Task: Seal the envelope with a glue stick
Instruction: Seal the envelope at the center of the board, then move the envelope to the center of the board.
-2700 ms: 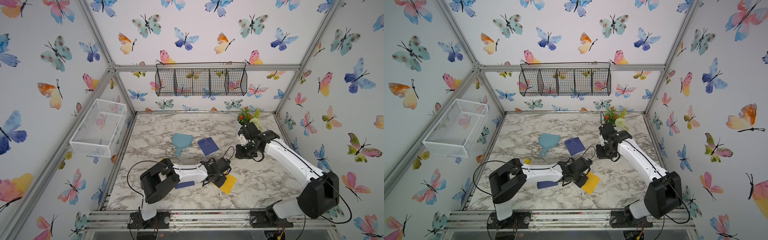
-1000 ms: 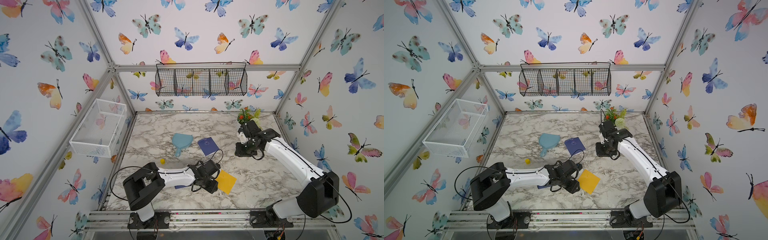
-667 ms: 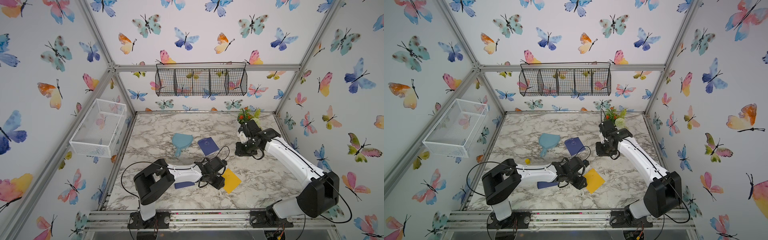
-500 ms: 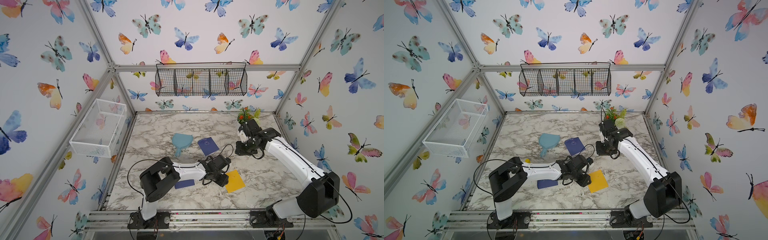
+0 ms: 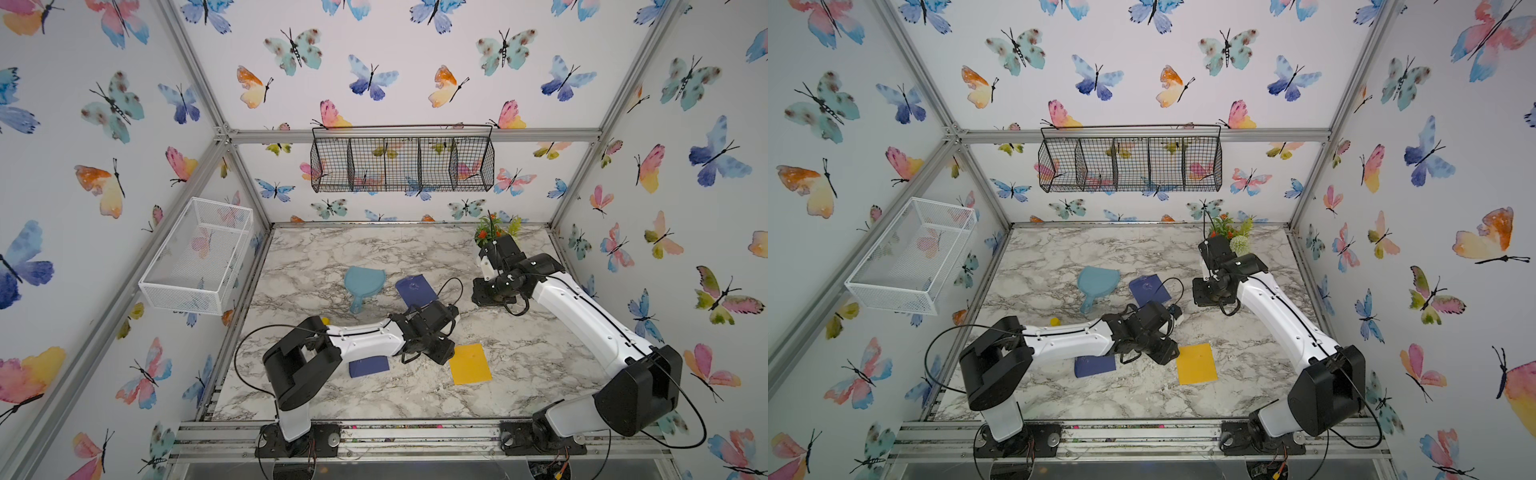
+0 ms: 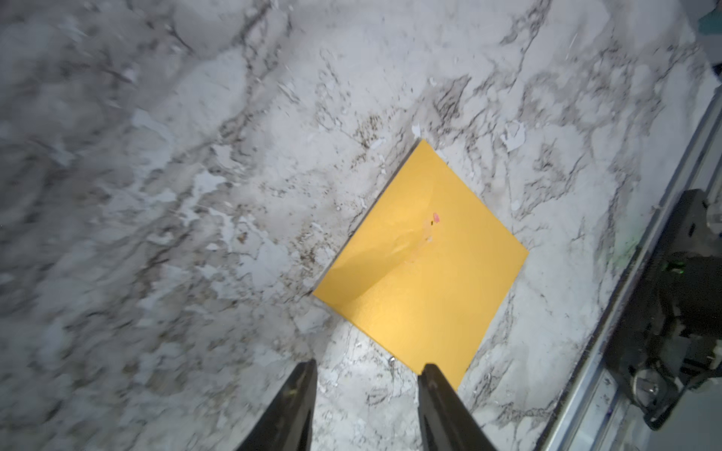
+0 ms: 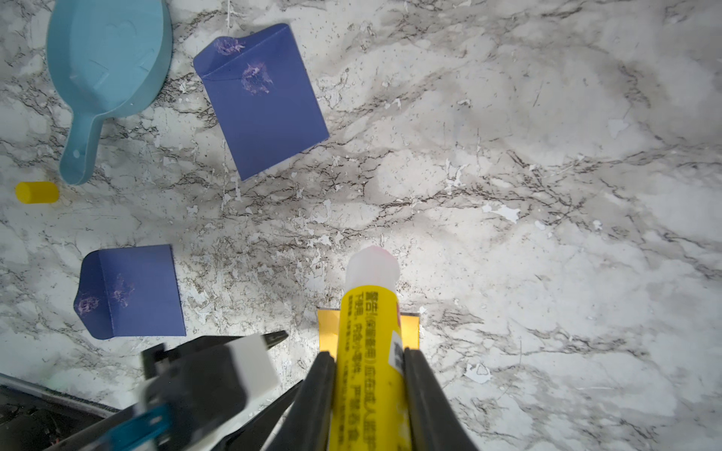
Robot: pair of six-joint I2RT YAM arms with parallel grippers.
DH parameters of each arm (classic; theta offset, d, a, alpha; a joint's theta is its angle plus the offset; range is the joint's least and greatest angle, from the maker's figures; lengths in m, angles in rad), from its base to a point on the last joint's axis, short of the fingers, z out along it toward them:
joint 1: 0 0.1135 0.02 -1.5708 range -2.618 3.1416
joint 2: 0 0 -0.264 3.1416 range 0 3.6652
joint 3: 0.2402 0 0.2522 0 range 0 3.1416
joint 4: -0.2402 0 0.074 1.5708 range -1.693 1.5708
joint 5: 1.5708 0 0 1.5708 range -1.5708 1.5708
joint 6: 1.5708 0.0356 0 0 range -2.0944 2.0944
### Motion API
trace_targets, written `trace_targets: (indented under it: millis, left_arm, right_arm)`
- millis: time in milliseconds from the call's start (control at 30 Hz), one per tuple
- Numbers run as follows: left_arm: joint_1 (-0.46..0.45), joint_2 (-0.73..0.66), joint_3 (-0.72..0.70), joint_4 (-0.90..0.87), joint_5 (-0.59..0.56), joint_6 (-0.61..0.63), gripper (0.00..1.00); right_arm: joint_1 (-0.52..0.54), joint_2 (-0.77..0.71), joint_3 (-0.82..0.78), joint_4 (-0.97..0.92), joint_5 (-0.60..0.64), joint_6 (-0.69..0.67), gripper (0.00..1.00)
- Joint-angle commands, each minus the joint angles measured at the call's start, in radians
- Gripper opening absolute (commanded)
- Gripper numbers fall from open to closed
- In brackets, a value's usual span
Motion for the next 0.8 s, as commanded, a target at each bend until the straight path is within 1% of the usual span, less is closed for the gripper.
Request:
trace_targets:
  millis: [0, 67, 167, 367, 433, 567, 600, 633, 667, 767]
  left_arm:
    - [0.032, -0.143, -0.044, -0.122, -0.089, -0.038, 0.47]
    - [0.047, -0.209, -0.082, -0.183, -0.130, -0.064, 0.47]
    - [0.082, -0.303, -0.150, -0.269, -0.162, -0.104, 0.47]
    - [0.165, -0.495, -0.308, -0.396, -0.215, -0.194, 0.42]
    - [0.169, -0.544, -0.344, -0.417, -0.252, -0.234, 0.39]
    - [0.182, -0.567, -0.340, -0.486, -0.331, -0.331, 0.28]
    - [0.185, -0.563, -0.341, -0.501, -0.348, -0.350, 0.29]
    - [0.192, -0.558, -0.345, -0.509, -0.356, -0.372, 0.32]
    - [0.199, -0.555, -0.359, -0.508, -0.355, -0.395, 0.32]
    - [0.218, -0.560, -0.431, -0.475, -0.345, -0.466, 0.20]
  right_arm:
    - [-0.007, -0.005, 0.010, 0.023, 0.010, 0.008, 0.02]
    - [-0.007, 0.002, 0.005, 0.033, -0.001, 0.005, 0.02]
    - [-0.007, 0.015, -0.003, 0.048, -0.015, 0.000, 0.02]
    - [-0.007, 0.040, -0.010, 0.068, -0.041, -0.013, 0.02]
    - [-0.007, 0.047, -0.012, 0.076, -0.049, -0.015, 0.02]
    - [-0.007, 0.058, -0.012, 0.085, -0.060, -0.021, 0.02]
    - [-0.007, 0.060, -0.011, 0.087, -0.060, -0.021, 0.02]
    - [-0.007, 0.063, -0.012, 0.091, -0.062, -0.021, 0.02]
    - [-0.007, 0.063, -0.013, 0.095, -0.065, -0.020, 0.02]
    - [-0.007, 0.070, -0.018, 0.107, -0.082, -0.022, 0.02]
